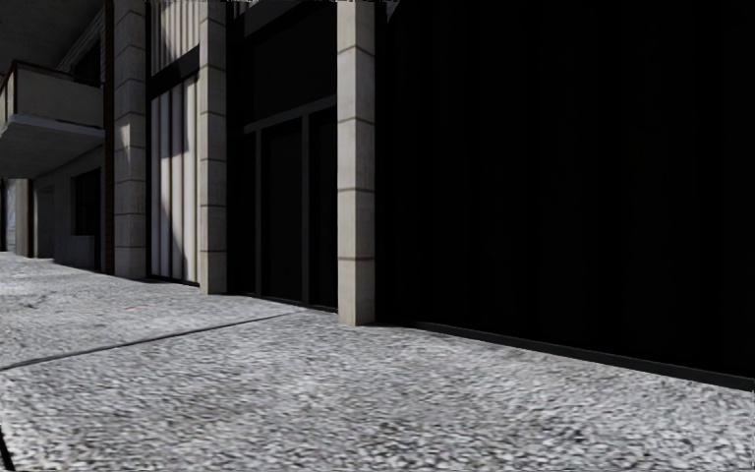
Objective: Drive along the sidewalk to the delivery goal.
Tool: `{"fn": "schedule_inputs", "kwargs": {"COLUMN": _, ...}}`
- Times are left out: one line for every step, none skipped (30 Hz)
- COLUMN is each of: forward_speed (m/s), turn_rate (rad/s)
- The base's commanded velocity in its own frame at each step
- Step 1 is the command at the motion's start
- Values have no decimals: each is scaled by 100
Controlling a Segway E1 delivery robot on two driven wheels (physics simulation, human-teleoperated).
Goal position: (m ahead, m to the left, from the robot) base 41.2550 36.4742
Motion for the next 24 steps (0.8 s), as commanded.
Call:
{"fn": "schedule_inputs", "kwargs": {"forward_speed": 156, "turn_rate": 64}}
{"fn": "schedule_inputs", "kwargs": {"forward_speed": 156, "turn_rate": 66}}
{"fn": "schedule_inputs", "kwargs": {"forward_speed": 156, "turn_rate": 67}}
{"fn": "schedule_inputs", "kwargs": {"forward_speed": 156, "turn_rate": 67}}
{"fn": "schedule_inputs", "kwargs": {"forward_speed": 156, "turn_rate": 67}}
{"fn": "schedule_inputs", "kwargs": {"forward_speed": 156, "turn_rate": 67}}
{"fn": "schedule_inputs", "kwargs": {"forward_speed": 156, "turn_rate": 67}}
{"fn": "schedule_inputs", "kwargs": {"forward_speed": 157, "turn_rate": 67}}
{"fn": "schedule_inputs", "kwargs": {"forward_speed": 157, "turn_rate": 67}}
{"fn": "schedule_inputs", "kwargs": {"forward_speed": 169, "turn_rate": 67}}
{"fn": "schedule_inputs", "kwargs": {"forward_speed": 179, "turn_rate": 66}}
{"fn": "schedule_inputs", "kwargs": {"forward_speed": 179, "turn_rate": 66}}
{"fn": "schedule_inputs", "kwargs": {"forward_speed": 188, "turn_rate": 66}}
{"fn": "schedule_inputs", "kwargs": {"forward_speed": 200, "turn_rate": 66}}
{"fn": "schedule_inputs", "kwargs": {"forward_speed": 200, "turn_rate": 66}}
{"fn": "schedule_inputs", "kwargs": {"forward_speed": 200, "turn_rate": 66}}
{"fn": "schedule_inputs", "kwargs": {"forward_speed": 200, "turn_rate": 65}}
{"fn": "schedule_inputs", "kwargs": {"forward_speed": 200, "turn_rate": 63}}
{"fn": "schedule_inputs", "kwargs": {"forward_speed": 200, "turn_rate": 63}}
{"fn": "schedule_inputs", "kwargs": {"forward_speed": 200, "turn_rate": 63}}
{"fn": "schedule_inputs", "kwargs": {"forward_speed": 200, "turn_rate": 63}}
{"fn": "schedule_inputs", "kwargs": {"forward_speed": 200, "turn_rate": 63}}
{"fn": "schedule_inputs", "kwargs": {"forward_speed": 200, "turn_rate": 63}}
{"fn": "schedule_inputs", "kwargs": {"forward_speed": 200, "turn_rate": 63}}
